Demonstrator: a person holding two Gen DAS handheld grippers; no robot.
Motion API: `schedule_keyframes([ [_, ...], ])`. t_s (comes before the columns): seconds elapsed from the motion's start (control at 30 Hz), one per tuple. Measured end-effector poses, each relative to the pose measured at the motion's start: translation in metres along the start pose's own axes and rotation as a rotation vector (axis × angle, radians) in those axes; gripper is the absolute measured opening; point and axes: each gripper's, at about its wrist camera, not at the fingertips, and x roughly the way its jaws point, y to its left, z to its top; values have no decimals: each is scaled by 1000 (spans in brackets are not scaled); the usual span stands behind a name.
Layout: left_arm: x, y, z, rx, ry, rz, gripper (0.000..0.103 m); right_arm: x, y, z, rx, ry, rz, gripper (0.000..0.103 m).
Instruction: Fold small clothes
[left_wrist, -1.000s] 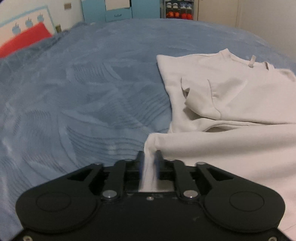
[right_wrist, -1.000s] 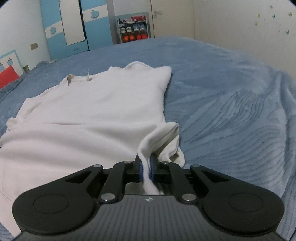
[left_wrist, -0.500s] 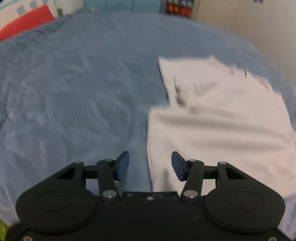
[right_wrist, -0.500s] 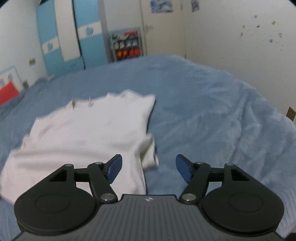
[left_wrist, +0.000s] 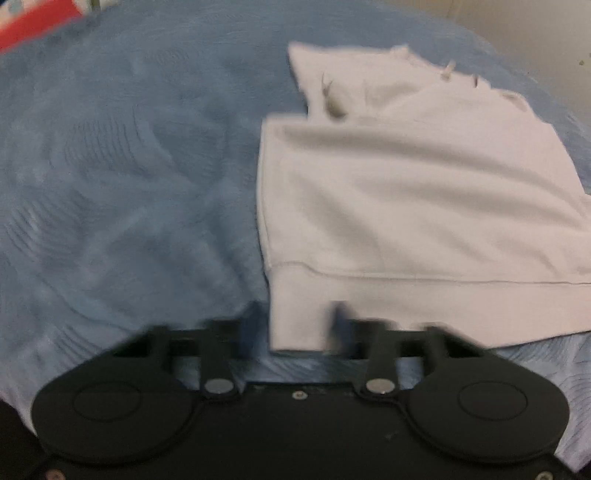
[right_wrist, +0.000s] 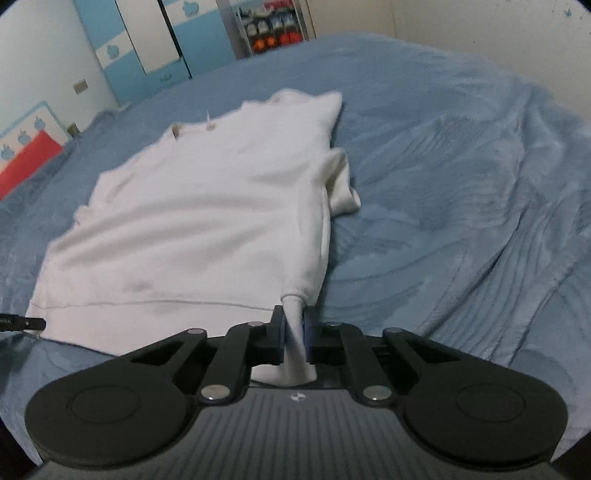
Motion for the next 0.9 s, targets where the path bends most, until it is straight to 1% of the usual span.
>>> schedule_keyframes([
  [0.03, -8, 0, 1, 4, -22, 11, 5, -6, 4, 1, -17, -14, -3, 7],
  [0.1, -25, 4, 5, -13, -59, 6, 5, -20, 11, 3, -46, -55, -20, 7],
  [0.17, -43, 5, 9, 11, -108, 12, 5, -39, 15, 9, -52, -104, -21, 7],
  [0.23, -49, 5, 7, 31, -128, 45, 5, -46, 16, 13, -38, -103, -13, 7],
  [0.3, -33, 7, 3, 21, -79, 52, 5, -41, 13, 8, -23, -74, -24, 7],
  [0.37, -12, 11, -5, -7, -11, 64, 5, -18, 8, -5, 4, 7, -50, 7],
  [0.43, 0, 13, -14, -30, 7, 78, 5, 0, 3, -16, 32, 69, -80, 7],
  [0.47, -3, 11, -14, -29, -4, 90, 5, -2, 4, -16, 36, 58, -82, 7],
  [0.53, -20, 11, -6, -40, -43, 90, 4, -17, 6, -8, 57, 5, -68, 7],
  [0.6, -43, 11, 8, -38, -113, 76, 4, -34, 8, 2, 69, -49, -32, 7],
  [0.63, -54, 11, 20, -34, -157, 58, 4, -41, 11, 9, 63, -79, -22, 7],
  [0.67, -60, 8, 29, -31, -180, 52, 3, -46, 13, 17, 55, -116, -20, 7],
  [0.77, -60, -3, 61, 5, -249, 60, 2, -43, 20, 44, 37, -218, -5, 7],
  [0.83, -49, -14, 81, 35, -283, 57, 2, -27, 25, 66, 31, -257, -11, 7],
  [0.9, -36, -21, 105, 53, -307, 58, 2, -10, 26, 88, 42, -300, 4, 7],
])
